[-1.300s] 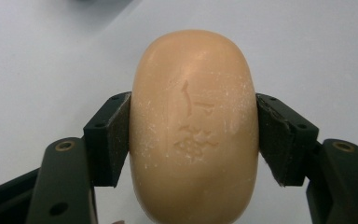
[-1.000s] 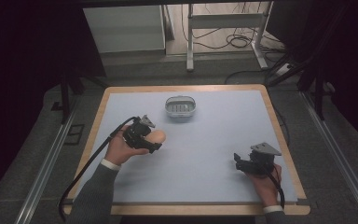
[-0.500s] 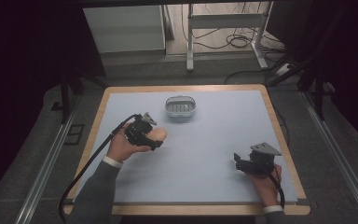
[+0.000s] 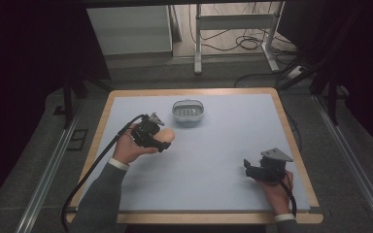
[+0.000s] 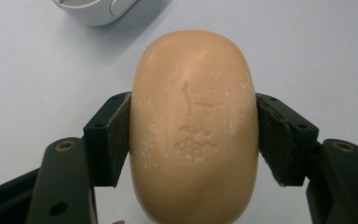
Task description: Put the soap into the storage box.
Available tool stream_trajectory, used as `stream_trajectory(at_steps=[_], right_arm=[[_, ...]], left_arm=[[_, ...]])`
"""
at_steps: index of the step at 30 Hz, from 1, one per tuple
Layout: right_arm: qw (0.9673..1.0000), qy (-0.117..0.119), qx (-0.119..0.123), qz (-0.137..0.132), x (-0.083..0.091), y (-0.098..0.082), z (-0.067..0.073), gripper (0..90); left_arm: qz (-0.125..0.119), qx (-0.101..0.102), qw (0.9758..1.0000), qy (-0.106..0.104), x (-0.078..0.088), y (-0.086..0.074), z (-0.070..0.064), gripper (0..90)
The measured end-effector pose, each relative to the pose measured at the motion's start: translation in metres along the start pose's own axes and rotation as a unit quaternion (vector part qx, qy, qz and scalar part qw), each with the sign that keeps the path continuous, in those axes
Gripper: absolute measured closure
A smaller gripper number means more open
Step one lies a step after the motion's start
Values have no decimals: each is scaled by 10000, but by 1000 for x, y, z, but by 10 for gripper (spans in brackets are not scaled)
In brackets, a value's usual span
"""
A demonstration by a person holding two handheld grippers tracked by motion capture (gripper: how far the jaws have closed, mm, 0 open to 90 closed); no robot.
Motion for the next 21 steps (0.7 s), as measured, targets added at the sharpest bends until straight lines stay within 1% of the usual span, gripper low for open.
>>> stream_trajectory(at_steps=[2, 4, 5, 10, 13, 21], right_arm=[[10000, 1, 4, 2, 0, 0, 0, 93], [10000, 8, 4, -3, 0, 0, 0, 94], [10000, 8, 5, -3, 0, 0, 0, 94], [10000, 8, 12, 0, 0, 0, 0, 94], [10000, -2, 8, -2, 0, 0, 0, 94], [10000, -4, 3, -13, 0, 0, 0, 94]], left_arm=[[-13, 25, 10000, 7, -1, 0, 1, 330], [-3, 3, 10000, -9, -1, 1, 2, 330], [-21, 35, 10000, -10, -3, 1, 1, 330], [-12, -15, 10000, -1, -4, 4, 2, 330], [-9, -8, 10000, 41, -5, 6, 4, 330], [-2, -5, 10000, 27, -9, 12, 7, 330]])
Point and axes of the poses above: each handheld gripper's, and its own axes: x roughly backward along the jaws, y roughly out of its top, z roughly to its left, the point moved 10 cm from there along -x, roughly forward along the jaws, and after that the axes turned 15 degrees about -z, right-handed, at the moved point
